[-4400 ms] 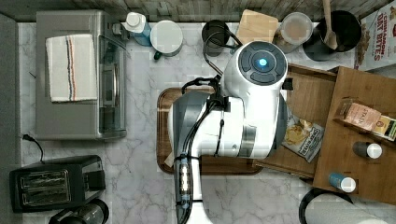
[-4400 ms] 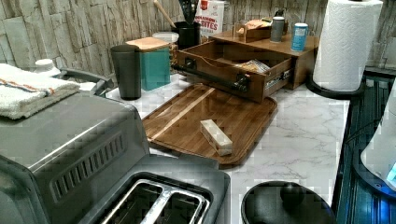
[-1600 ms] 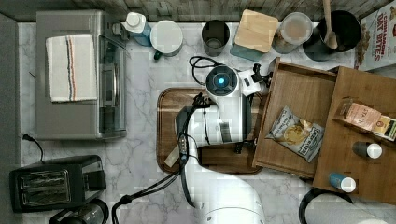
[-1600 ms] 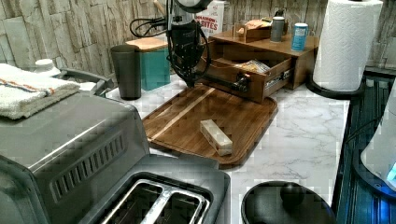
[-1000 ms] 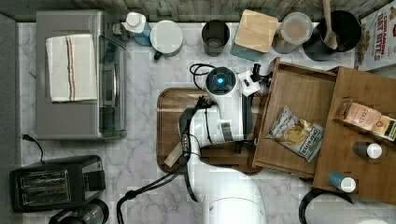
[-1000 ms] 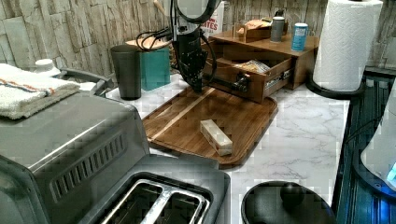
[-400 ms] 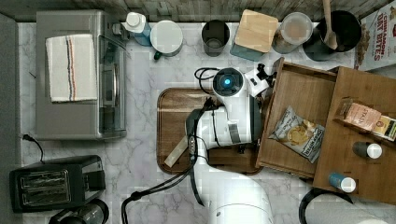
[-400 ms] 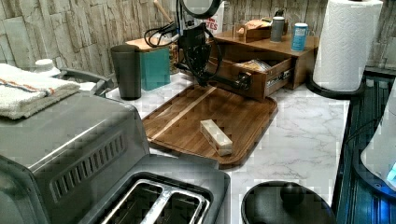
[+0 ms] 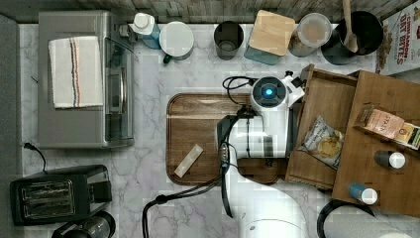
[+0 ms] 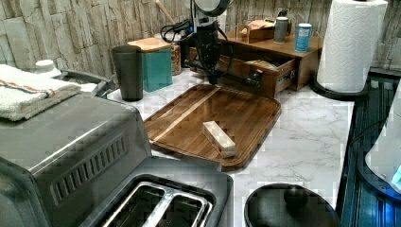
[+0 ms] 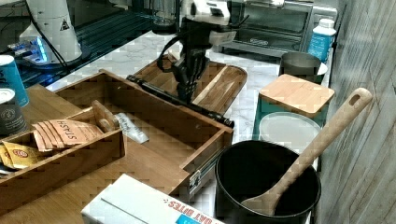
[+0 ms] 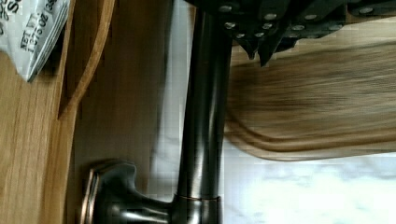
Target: Close the drawer.
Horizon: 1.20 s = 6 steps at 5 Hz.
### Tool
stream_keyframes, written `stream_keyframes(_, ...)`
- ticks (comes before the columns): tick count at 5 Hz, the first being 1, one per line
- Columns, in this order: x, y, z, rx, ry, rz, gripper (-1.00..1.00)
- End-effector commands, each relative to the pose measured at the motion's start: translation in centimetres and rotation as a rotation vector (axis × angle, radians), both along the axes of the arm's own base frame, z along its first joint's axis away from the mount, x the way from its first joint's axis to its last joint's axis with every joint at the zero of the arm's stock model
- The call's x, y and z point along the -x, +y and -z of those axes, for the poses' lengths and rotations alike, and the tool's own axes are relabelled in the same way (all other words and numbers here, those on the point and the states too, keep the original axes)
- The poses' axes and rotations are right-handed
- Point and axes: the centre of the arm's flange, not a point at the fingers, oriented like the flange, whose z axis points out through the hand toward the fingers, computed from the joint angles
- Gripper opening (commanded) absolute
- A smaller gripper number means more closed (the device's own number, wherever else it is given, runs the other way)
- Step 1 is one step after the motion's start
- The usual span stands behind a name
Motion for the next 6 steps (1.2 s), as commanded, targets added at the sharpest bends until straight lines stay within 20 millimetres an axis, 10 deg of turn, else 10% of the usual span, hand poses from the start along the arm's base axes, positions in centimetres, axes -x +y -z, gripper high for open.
stream_keyframes(1,7.1,-25.5,-6.9,0.102,-0.158,0.291,-1.0)
stream_keyframes(2,8.1,-29.4,-6.7,0.152,-0.135,0.272,-1.0)
stream_keyframes(6,9.4,-28.7,-8.7,0.219,-0.147,0.306,-1.0)
